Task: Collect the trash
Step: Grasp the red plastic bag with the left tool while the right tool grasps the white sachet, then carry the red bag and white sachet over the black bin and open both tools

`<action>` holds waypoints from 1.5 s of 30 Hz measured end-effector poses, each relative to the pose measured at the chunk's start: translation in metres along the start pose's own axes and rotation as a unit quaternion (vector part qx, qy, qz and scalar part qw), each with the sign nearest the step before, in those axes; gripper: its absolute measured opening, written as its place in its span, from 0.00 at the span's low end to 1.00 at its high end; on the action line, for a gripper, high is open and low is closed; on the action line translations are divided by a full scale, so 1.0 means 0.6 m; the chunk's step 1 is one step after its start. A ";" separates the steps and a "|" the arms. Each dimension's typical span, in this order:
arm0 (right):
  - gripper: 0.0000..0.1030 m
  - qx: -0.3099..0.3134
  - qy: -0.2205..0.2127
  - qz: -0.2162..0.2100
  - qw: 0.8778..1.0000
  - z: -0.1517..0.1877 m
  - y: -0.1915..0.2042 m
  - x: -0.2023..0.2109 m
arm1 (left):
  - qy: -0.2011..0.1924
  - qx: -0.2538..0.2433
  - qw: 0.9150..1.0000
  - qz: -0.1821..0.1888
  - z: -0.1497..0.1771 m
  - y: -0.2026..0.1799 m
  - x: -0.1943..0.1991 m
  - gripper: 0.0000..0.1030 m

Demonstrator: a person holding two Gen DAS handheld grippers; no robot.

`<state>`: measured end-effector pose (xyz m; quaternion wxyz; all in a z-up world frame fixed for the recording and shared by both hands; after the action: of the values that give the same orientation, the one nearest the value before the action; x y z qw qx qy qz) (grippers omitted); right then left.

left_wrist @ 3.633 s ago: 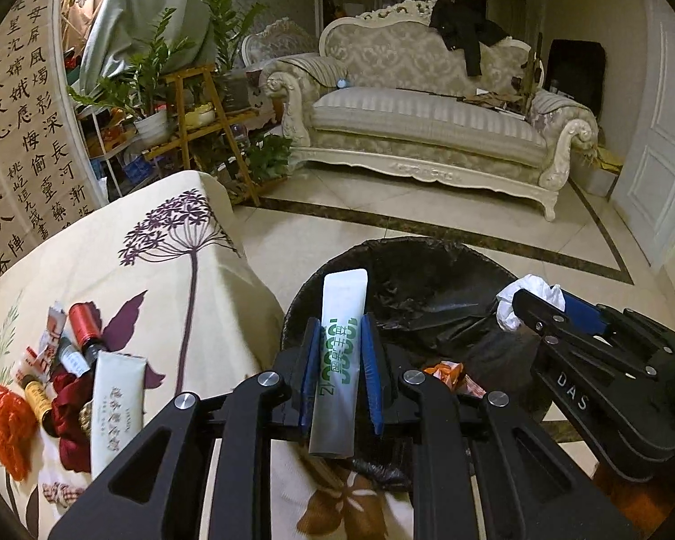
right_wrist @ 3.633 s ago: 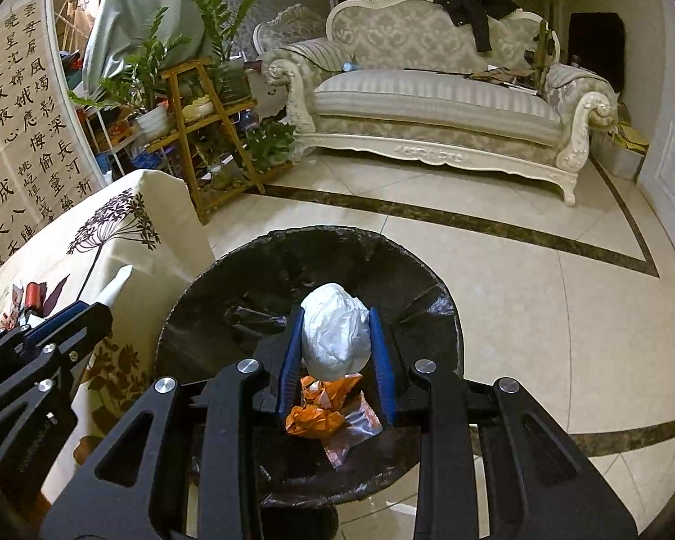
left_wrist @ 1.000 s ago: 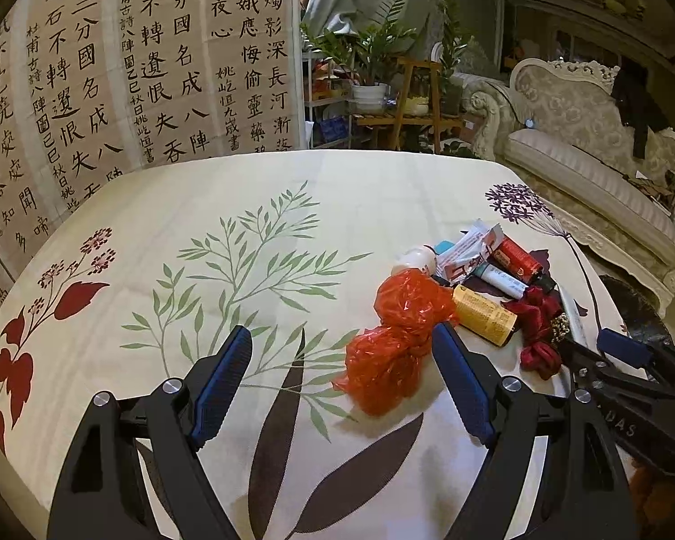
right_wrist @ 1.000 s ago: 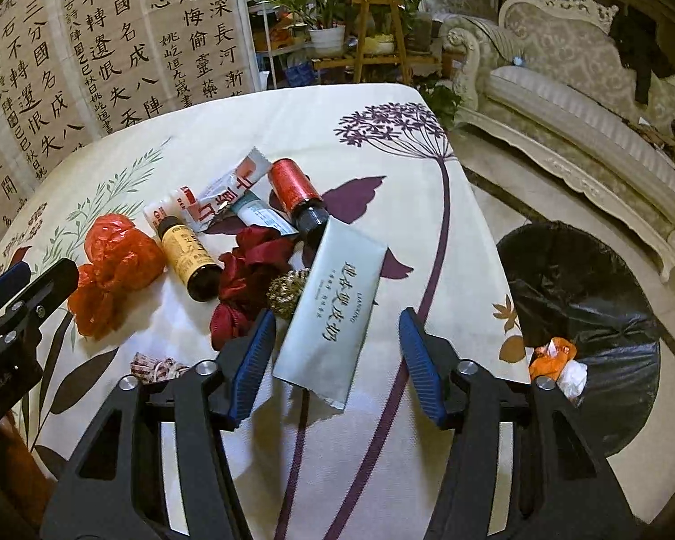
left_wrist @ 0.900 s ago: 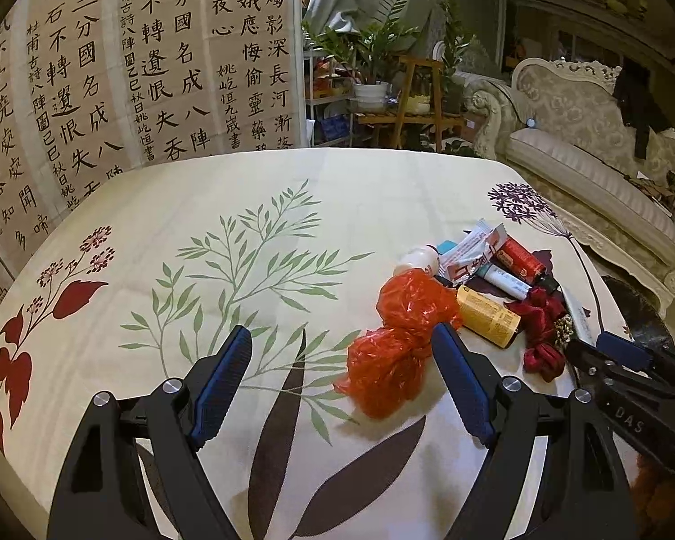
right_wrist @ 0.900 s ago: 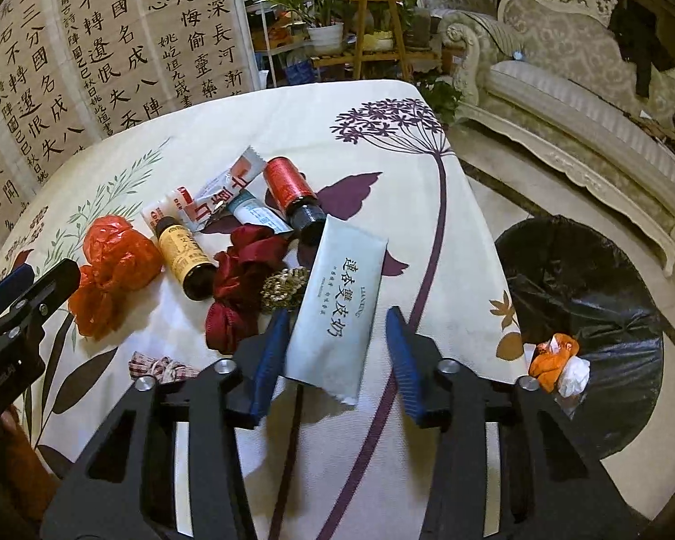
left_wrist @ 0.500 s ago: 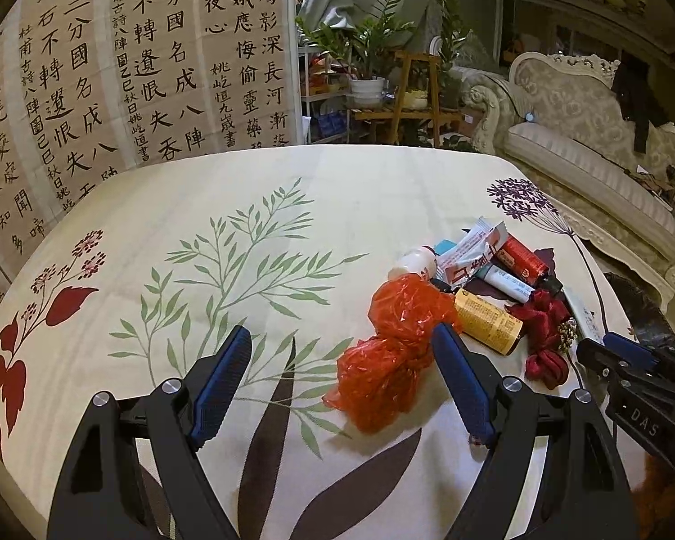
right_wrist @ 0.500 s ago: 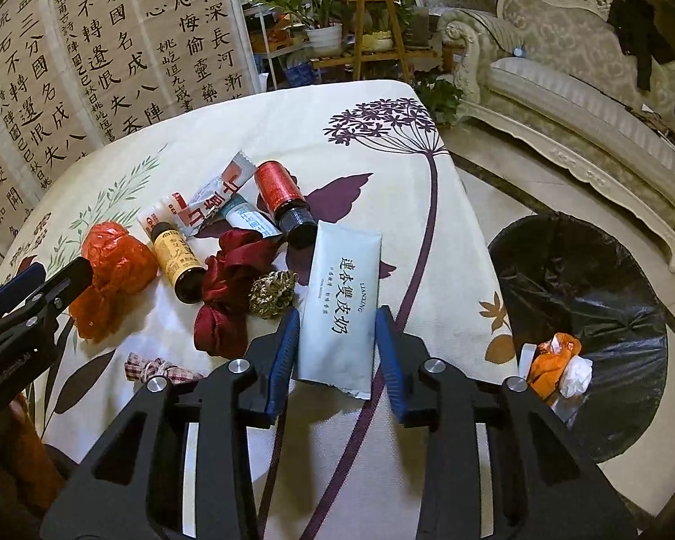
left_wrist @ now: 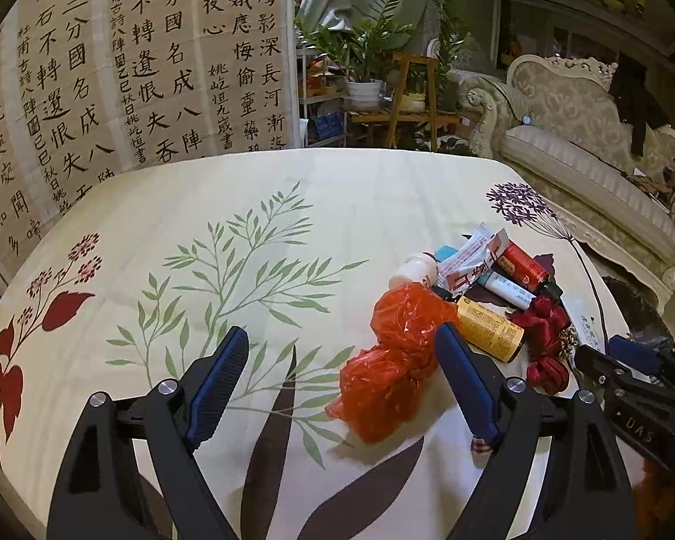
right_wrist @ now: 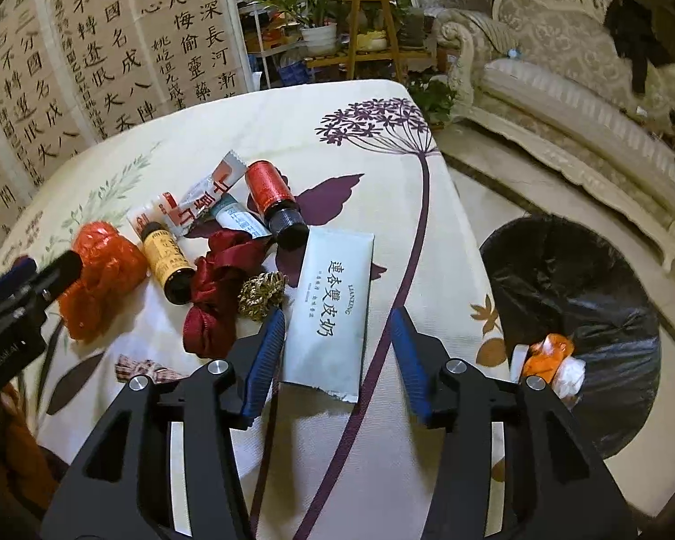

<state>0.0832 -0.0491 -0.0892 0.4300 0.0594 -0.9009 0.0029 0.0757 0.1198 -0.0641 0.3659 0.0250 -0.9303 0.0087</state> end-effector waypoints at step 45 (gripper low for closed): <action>0.14 -0.037 -0.073 0.025 0.996 -0.001 -0.086 0.098 | -0.013 -0.011 0.993 0.121 -0.009 -0.108 0.053 0.38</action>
<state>0.0525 -0.1067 -0.0456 0.3646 0.0205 -0.9306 -0.0243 0.0598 0.0542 -0.0385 0.3505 -0.0918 -0.9311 0.0421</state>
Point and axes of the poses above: each gripper's, at about its wrist camera, not at the fingertips, and x roughly against the way its jaws point, y to its left, z to its underside, the point moved 5 cm from there along -x, roughly the way its jaws point, and after that the axes turned 1 degree about z, right-handed, at the moved point
